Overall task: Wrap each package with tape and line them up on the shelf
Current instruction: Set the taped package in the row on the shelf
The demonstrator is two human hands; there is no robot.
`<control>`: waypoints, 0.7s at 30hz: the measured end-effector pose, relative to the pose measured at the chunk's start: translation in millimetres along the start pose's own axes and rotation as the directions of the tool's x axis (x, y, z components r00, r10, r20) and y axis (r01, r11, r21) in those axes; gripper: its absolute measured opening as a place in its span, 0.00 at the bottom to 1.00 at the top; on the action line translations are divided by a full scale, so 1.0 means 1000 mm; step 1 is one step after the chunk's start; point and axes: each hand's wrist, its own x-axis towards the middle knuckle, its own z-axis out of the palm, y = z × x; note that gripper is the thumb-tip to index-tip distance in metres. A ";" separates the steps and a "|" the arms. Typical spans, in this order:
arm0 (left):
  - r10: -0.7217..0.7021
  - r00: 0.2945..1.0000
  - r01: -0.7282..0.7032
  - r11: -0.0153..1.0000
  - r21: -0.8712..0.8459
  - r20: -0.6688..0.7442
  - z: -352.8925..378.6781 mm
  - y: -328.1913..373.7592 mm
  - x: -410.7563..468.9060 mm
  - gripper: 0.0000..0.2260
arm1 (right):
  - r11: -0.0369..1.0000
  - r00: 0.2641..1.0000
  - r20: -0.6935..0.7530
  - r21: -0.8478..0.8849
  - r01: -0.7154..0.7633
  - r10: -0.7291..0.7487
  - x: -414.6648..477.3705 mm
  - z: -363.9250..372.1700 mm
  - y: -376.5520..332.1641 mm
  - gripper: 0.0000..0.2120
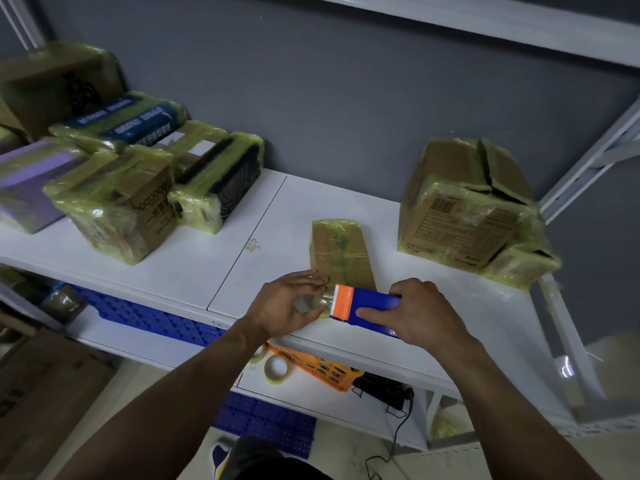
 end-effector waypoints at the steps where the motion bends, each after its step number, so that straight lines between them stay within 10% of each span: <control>1: 0.019 1.000 -0.019 1.000 0.011 -0.010 -0.001 0.001 0.000 0.18 | 1.000 1.000 0.001 0.015 0.002 -0.002 -0.002 0.000 0.001 0.25; 21: 0.103 0.988 -0.118 0.984 0.136 0.113 0.002 0.014 0.001 0.17 | 0.987 0.992 -0.025 -0.100 -0.123 0.121 -0.001 -0.011 0.019 0.29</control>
